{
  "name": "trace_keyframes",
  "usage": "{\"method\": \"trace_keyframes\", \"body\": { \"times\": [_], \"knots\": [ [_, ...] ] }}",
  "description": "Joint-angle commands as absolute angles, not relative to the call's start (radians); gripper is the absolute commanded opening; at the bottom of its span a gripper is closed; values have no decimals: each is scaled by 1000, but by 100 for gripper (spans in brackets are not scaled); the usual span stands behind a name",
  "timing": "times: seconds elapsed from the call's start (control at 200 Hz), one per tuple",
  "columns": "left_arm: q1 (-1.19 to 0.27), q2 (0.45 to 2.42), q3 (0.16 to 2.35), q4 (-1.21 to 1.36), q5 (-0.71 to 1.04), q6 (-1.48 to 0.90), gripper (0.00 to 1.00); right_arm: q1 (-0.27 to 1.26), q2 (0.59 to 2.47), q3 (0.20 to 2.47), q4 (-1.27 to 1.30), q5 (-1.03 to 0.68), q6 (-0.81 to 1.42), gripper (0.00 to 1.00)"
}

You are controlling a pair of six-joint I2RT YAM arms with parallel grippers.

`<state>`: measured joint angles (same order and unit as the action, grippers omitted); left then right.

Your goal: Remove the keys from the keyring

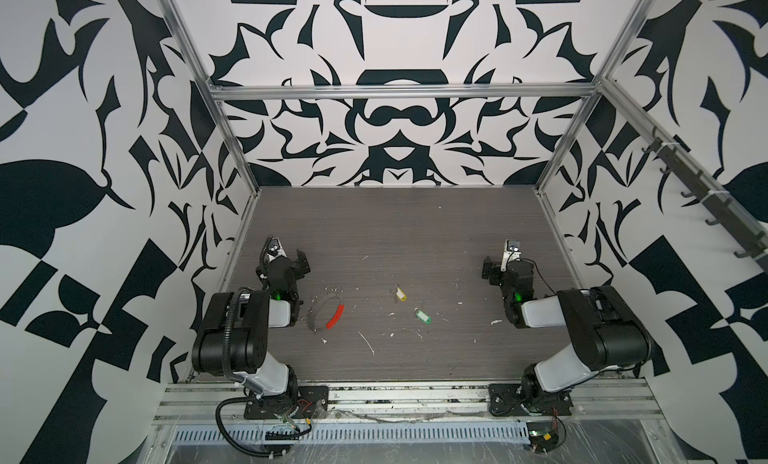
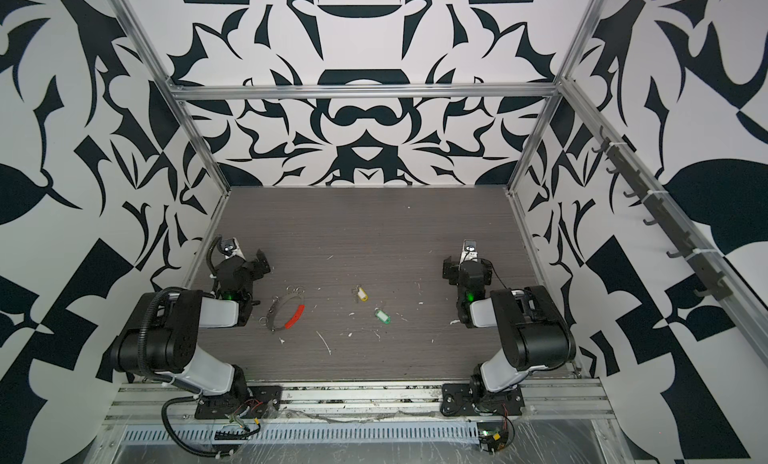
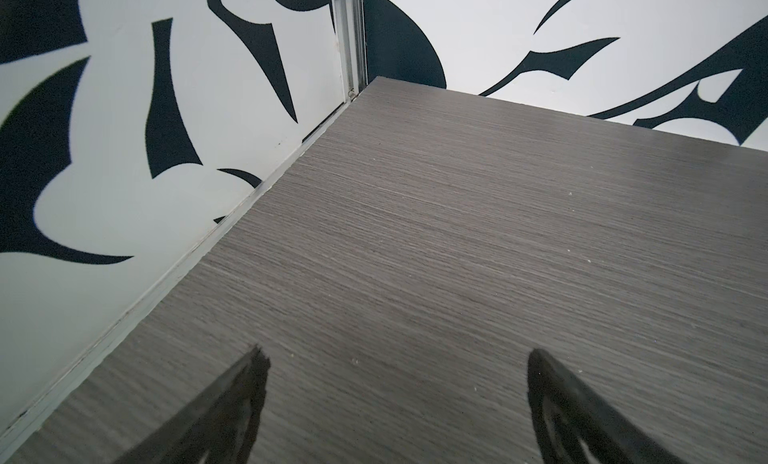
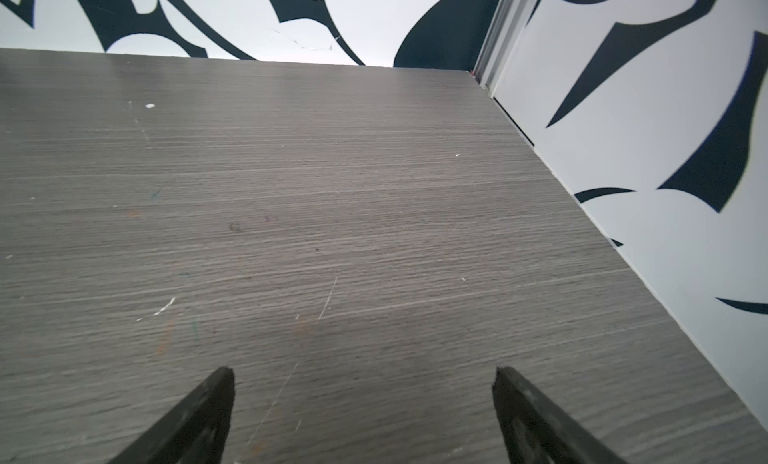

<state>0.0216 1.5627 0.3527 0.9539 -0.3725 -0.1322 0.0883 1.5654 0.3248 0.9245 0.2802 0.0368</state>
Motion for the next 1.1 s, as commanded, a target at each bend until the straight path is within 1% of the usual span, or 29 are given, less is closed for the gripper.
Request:
{"method": "trace_keyframes", "body": {
  "times": [0.0, 1.095],
  "knots": [
    [26, 1567, 348, 985, -367, -135, 99, 86, 1545, 322, 962, 319, 60, 100],
    [26, 1565, 349, 987, -366, -135, 100, 87, 1557, 331, 960, 319, 56, 100]
  ]
}}
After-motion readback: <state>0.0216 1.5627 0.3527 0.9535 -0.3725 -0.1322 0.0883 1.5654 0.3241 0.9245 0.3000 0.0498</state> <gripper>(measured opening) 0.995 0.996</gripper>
